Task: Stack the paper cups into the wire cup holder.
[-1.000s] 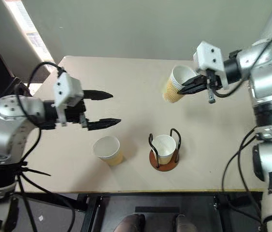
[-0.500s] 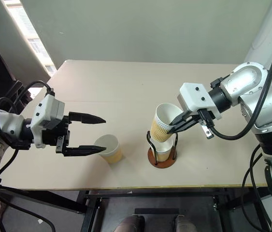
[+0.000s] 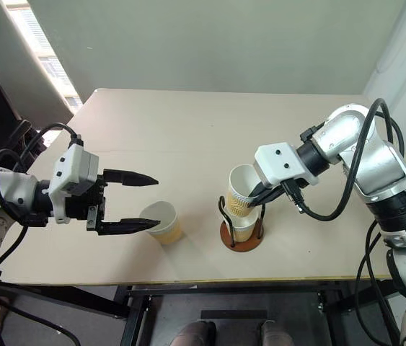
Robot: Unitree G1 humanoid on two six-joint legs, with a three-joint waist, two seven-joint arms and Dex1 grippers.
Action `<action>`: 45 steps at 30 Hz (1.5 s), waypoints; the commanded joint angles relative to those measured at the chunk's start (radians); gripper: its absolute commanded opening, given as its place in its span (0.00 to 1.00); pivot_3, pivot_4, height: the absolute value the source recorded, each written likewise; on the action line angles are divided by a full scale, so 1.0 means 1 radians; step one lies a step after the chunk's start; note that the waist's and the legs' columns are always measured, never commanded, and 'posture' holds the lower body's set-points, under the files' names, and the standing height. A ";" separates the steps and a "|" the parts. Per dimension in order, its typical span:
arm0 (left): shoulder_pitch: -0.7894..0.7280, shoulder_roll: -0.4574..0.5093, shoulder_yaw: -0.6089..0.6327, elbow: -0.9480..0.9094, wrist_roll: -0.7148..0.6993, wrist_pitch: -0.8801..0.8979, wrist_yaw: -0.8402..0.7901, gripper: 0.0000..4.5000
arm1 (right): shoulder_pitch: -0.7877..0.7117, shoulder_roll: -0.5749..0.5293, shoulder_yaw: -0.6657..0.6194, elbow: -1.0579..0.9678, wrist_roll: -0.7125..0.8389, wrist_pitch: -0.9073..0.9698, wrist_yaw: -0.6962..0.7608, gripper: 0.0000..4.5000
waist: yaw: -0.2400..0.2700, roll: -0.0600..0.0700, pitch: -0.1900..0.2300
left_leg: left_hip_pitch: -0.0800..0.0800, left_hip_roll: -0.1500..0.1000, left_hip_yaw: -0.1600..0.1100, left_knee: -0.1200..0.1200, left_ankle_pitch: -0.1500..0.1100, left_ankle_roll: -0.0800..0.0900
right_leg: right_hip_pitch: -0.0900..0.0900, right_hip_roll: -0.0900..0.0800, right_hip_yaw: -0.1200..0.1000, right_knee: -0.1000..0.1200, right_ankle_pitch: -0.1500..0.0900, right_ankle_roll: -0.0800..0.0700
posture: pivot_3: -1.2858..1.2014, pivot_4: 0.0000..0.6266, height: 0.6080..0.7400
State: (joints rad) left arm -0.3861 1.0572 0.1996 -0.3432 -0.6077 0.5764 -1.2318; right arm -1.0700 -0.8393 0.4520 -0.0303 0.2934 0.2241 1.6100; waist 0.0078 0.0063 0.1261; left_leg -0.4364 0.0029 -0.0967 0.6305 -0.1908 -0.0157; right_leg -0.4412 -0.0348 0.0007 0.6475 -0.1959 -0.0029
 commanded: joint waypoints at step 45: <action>-0.540 -0.185 -0.480 0.820 0.492 -0.384 -0.357 0.80 | 0.087 0.093 -0.244 -0.185 0.125 0.300 -0.247 0.78 | 0.001 0.000 0.000 | -0.006 -0.001 -0.001 0.001 0.000 0.002 | -0.004 -0.001 0.000 -0.003 0.007 0.012 | 0.52 0.24 1.00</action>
State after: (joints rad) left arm -0.8931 0.8679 -0.3016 0.4774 -0.1161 0.2050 -1.5587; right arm -0.9821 -0.7360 0.2506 -0.1800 0.4066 0.5156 1.3773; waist 0.0090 0.0061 0.1260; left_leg -0.4422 0.0021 -0.0977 0.6318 -0.1902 -0.0136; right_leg -0.4448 -0.0359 0.0002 0.6449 -0.1890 0.0093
